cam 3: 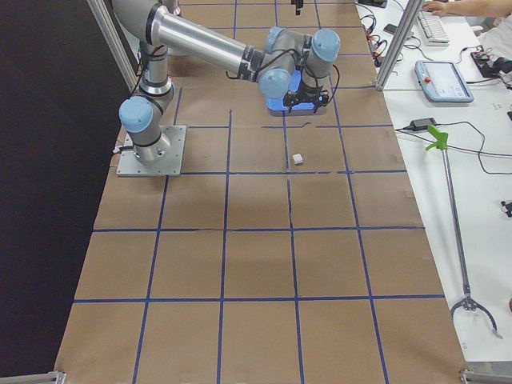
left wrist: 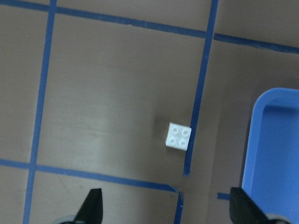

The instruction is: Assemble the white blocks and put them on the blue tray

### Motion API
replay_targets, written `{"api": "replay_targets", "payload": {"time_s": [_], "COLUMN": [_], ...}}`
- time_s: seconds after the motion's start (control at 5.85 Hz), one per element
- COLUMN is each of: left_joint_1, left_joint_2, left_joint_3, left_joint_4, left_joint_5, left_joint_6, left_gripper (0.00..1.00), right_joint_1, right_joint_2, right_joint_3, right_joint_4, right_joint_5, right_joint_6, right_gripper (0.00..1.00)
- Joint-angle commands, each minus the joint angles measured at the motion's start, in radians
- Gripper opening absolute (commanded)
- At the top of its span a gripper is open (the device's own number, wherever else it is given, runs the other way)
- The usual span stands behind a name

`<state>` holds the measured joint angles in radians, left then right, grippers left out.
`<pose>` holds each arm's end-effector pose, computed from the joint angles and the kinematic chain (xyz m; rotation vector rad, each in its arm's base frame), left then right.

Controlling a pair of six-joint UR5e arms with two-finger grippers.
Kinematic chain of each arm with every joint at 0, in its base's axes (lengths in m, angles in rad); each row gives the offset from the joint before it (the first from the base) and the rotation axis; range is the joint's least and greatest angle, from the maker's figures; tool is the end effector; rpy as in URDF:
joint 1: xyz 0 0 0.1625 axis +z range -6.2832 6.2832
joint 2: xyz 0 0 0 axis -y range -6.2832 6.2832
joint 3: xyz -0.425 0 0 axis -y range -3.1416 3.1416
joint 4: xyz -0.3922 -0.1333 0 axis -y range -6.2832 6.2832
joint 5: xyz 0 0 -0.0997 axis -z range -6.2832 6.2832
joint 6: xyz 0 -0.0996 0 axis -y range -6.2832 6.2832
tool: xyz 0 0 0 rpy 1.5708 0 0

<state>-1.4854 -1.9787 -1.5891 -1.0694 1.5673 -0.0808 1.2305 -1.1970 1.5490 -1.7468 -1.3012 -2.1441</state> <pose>-0.0792 -0.6417 0.2987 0.2601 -3.1252 0.1180 -0.0512 -0.6234 0.3110 -2.2342 1.8099 -0.2872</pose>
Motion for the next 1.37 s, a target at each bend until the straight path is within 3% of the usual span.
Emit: {"api": "replay_targets", "payload": {"time_s": [0.0,0.34,0.68,0.86,1.03,1.2], "left_joint_1": [-0.001,-0.027,-0.027,-0.027,-0.027,-0.027], "left_joint_2": [-0.119,-0.144,-0.158,-0.161,-0.166,-0.163], "left_joint_3": [-0.012,-0.038,-0.077,-0.078,-0.08,-0.078], "left_joint_4": [0.142,0.143,0.151,0.149,0.147,0.144], "left_joint_5": [-0.001,-0.062,-0.056,-0.052,-0.053,-0.055], "left_joint_6": [0.015,0.077,0.095,0.096,0.102,0.125], "left_gripper": [0.94,0.94,0.94,0.88,0.52,0.26], "right_joint_1": [-0.077,-0.108,-0.13,-0.137,-0.137,-0.137], "right_joint_2": [0.117,0.192,0.235,0.25,0.251,0.251], "right_joint_3": [0.0,0.0,-0.001,-0.001,-0.001,0.0], "right_joint_4": [-0.008,-0.008,-0.013,-0.054,-0.051,-0.05], "right_joint_5": [0.069,0.069,0.071,0.098,0.097,0.096], "right_joint_6": [-0.24,-0.393,-0.398,-0.386,-0.357,-0.337], "right_gripper": [1.0,1.0,1.0,1.0,1.0,1.0]}}
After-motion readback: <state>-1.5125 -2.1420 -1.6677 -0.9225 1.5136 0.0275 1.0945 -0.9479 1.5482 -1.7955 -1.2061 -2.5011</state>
